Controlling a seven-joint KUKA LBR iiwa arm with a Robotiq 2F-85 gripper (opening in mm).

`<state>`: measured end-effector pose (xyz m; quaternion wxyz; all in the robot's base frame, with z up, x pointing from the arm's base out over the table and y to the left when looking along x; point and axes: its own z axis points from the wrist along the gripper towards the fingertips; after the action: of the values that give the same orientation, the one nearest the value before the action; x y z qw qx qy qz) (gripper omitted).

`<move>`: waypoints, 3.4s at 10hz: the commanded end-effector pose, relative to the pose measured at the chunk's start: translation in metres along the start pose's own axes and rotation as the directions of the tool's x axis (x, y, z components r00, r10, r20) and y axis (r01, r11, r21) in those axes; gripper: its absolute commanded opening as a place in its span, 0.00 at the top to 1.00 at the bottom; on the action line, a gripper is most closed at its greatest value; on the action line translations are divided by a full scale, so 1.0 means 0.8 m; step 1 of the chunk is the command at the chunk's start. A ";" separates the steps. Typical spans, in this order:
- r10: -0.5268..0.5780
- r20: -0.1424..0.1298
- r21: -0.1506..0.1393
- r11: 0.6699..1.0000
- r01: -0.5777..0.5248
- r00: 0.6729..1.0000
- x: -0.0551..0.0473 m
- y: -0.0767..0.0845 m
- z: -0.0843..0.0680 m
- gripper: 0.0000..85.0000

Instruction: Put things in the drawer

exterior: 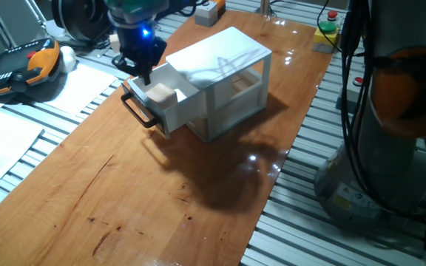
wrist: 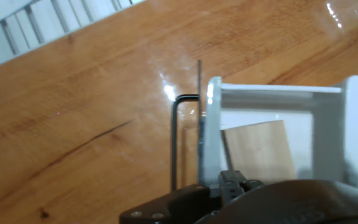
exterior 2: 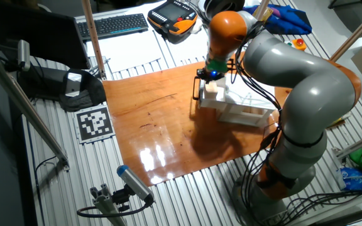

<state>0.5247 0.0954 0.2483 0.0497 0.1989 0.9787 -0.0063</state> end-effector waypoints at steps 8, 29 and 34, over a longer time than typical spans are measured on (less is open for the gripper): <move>0.070 0.029 -0.005 0.998 -0.070 0.997 -0.001 0.053 0.036 1.00; 0.110 0.006 0.000 0.994 -0.110 0.994 -0.008 0.058 0.074 0.60; 0.106 0.014 0.008 0.994 -0.106 0.994 -0.005 0.060 0.079 0.60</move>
<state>0.5530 0.1357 0.1864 0.0560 0.2504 0.9665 -0.0096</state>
